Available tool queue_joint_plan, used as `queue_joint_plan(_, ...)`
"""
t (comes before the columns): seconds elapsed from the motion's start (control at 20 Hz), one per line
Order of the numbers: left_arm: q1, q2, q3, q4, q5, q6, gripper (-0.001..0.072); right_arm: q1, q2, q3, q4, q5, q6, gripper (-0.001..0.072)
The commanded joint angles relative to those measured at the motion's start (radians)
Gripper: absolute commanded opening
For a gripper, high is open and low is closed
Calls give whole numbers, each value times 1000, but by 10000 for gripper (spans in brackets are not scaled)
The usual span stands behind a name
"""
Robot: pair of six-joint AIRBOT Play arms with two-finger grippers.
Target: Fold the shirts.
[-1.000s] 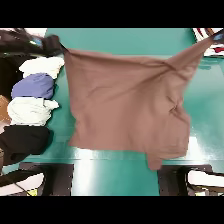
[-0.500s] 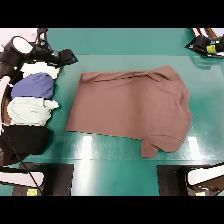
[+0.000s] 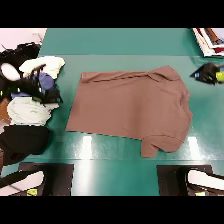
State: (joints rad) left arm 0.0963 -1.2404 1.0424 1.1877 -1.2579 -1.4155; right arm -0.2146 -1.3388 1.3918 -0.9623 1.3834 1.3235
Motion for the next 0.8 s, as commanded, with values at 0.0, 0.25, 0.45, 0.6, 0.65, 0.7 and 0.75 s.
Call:
queue_joint_plan(0.0, 6, 121, -282, 10, 50, -7, 367, -27, 164, -235, 0, -5, -6, 433)
queue_joint_plan(0.25, 5, 134, -405, -82, 130, -5, 368, -26, 309, -351, 1, -3, -6, 433)
queue_joint_plan(0.45, 4, 134, -457, -127, 169, 7, 368, -26, 378, -357, 1, -5, -5, 433)
queue_joint_plan(0.6, -58, 132, -462, -137, 229, 9, 366, -26, 399, -357, -2, 8, -5, 433)
queue_joint_plan(0.65, -80, 132, -461, -137, 254, 5, 363, -26, 399, -357, -9, 25, -5, 433)
queue_joint_plan(0.7, -92, 132, -459, -138, 268, -7, 232, -26, 399, -358, -30, 48, -4, 433)
queue_joint_plan(0.75, -92, 132, -457, -150, 276, -6, 42, -26, 399, -358, -76, 75, 3, 433)
